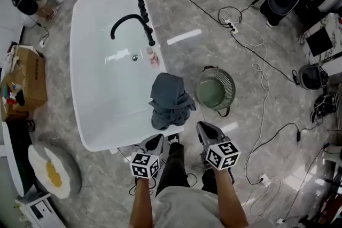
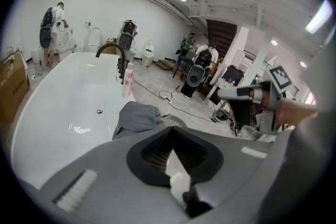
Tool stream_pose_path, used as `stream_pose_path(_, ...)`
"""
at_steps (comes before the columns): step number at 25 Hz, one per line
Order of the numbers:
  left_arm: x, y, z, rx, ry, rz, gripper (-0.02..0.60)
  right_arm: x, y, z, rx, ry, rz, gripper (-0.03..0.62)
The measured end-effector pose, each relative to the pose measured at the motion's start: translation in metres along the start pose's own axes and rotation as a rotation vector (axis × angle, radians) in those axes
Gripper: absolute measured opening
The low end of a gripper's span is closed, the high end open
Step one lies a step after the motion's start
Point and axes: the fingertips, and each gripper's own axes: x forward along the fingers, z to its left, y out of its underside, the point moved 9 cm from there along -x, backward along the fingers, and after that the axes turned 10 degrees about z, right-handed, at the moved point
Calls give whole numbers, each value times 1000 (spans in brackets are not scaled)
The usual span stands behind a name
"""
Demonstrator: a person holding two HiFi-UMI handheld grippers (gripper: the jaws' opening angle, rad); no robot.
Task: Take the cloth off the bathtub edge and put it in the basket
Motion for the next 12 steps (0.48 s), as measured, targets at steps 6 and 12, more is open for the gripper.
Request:
stream_pose_path(6, 52, -19, 48, 187, 54, 109, 57, 65, 5, -5, -35, 94, 35, 2)
stream_pose_path(12, 112, -27, 85, 293, 92, 130, 58, 109, 38, -40, 43, 195, 33, 45)
